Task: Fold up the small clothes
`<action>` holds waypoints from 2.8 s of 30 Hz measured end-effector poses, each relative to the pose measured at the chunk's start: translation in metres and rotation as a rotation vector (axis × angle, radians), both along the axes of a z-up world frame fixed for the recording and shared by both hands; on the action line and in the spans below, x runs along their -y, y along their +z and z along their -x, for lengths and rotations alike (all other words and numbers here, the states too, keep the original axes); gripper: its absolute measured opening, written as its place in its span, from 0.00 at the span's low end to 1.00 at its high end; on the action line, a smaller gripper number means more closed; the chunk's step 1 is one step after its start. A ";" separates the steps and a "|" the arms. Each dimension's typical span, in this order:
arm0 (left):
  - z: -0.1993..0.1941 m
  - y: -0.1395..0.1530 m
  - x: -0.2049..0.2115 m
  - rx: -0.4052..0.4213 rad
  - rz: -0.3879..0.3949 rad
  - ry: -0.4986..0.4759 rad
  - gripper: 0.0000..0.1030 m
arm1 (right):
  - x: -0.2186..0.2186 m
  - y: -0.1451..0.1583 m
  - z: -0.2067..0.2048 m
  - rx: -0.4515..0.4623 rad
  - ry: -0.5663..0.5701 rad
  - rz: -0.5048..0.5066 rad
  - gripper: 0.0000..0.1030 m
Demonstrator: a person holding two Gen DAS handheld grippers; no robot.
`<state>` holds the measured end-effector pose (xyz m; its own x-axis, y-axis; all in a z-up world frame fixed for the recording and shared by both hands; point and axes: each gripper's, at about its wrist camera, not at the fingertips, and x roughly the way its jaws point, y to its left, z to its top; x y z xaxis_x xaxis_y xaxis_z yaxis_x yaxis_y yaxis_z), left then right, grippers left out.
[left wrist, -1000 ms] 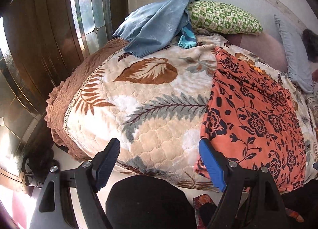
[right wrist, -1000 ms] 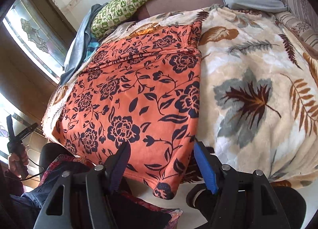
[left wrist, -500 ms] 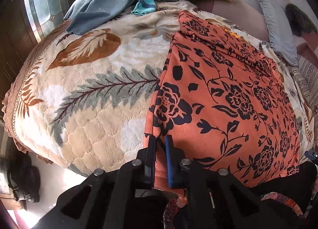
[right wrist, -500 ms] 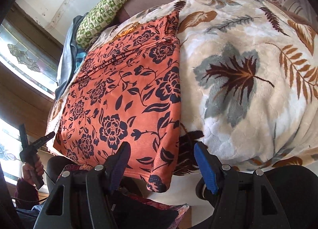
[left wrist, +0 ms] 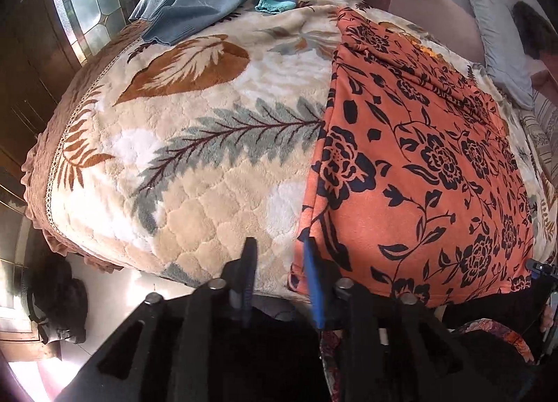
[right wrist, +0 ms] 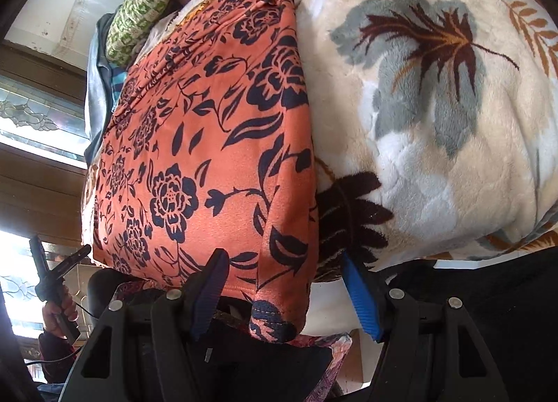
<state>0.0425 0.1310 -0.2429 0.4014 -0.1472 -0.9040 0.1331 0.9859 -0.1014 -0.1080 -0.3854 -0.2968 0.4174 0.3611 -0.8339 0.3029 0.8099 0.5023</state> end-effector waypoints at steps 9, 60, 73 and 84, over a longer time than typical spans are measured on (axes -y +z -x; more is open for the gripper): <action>-0.012 -0.028 0.031 -0.068 0.012 -0.102 0.27 | -0.011 -0.005 -0.007 -0.025 0.008 0.009 0.68; -0.232 0.093 0.040 0.034 0.454 -0.037 0.04 | 0.108 0.142 -0.201 0.464 -0.139 -0.203 0.15; -0.199 0.069 0.021 0.024 0.449 0.023 0.05 | -0.001 0.073 -0.119 0.185 0.209 -0.141 0.69; -0.150 0.072 0.002 0.027 0.419 0.046 0.26 | -0.116 0.064 -0.080 0.147 0.338 0.211 0.69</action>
